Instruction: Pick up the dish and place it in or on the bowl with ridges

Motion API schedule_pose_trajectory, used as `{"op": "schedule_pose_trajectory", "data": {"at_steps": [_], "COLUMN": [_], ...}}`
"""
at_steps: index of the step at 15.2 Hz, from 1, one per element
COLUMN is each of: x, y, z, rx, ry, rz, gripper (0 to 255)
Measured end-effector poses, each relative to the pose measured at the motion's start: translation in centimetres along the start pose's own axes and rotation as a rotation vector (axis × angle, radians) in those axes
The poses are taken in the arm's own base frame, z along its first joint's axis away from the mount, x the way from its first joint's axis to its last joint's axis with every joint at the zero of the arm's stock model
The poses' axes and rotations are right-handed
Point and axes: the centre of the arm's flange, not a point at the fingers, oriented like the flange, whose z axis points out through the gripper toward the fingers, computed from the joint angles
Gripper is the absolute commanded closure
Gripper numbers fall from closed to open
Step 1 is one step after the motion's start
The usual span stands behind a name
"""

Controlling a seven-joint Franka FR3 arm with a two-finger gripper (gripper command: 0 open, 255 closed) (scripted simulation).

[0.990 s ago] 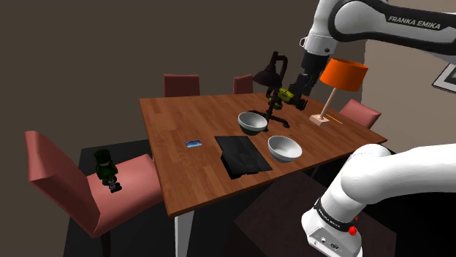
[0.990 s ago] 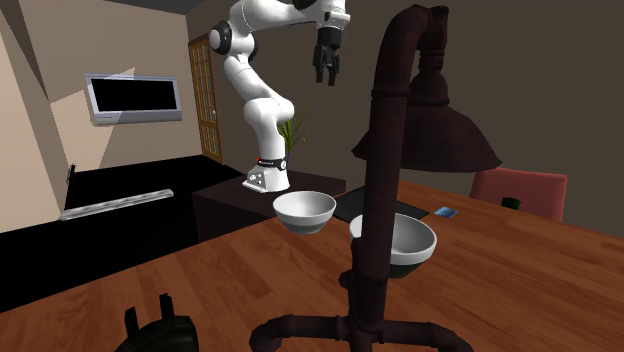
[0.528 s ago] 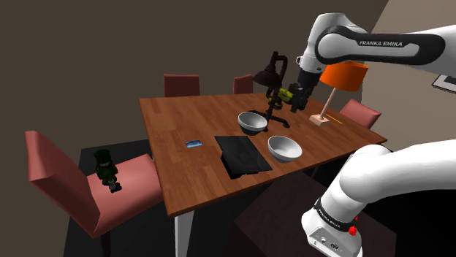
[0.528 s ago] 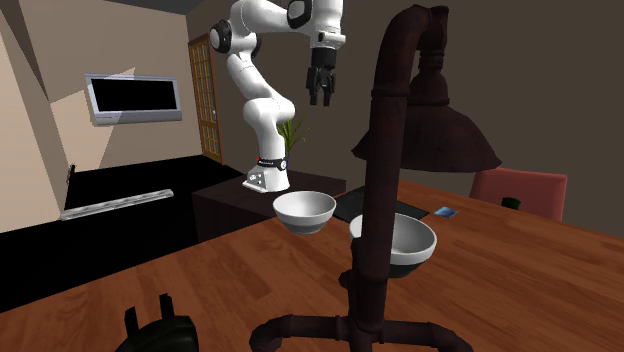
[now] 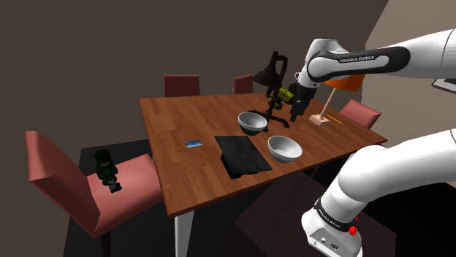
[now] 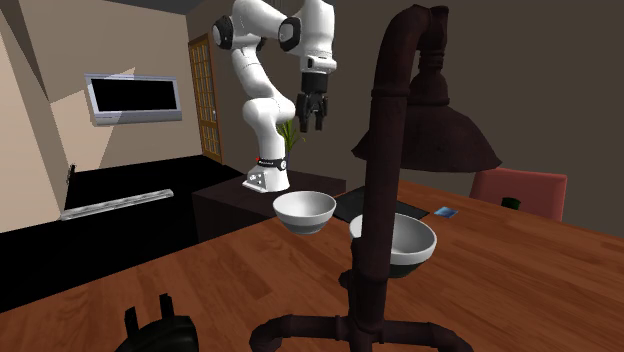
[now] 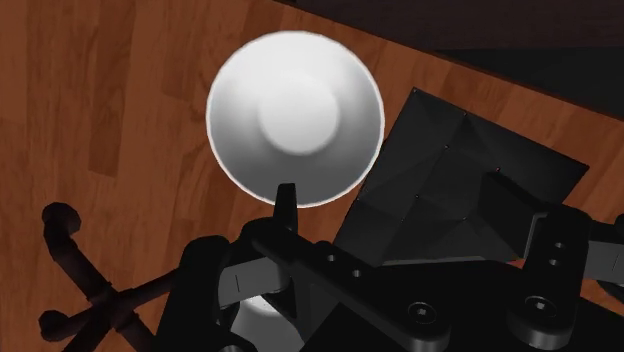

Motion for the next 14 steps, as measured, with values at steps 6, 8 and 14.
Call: {"op": "schedule_pose_trajectory", "data": {"at_steps": [6,8,14], "x": [1.4,1.7,2.6], "y": [5.5,7.6,13.0], "z": [6.0,7.8,13.7], "rx": [0.012,0.016,0.026], "ry": [-0.004,-0.005,-0.01], "rz": [0.001,0.002,0.005], "gripper": [0,0,0]}}
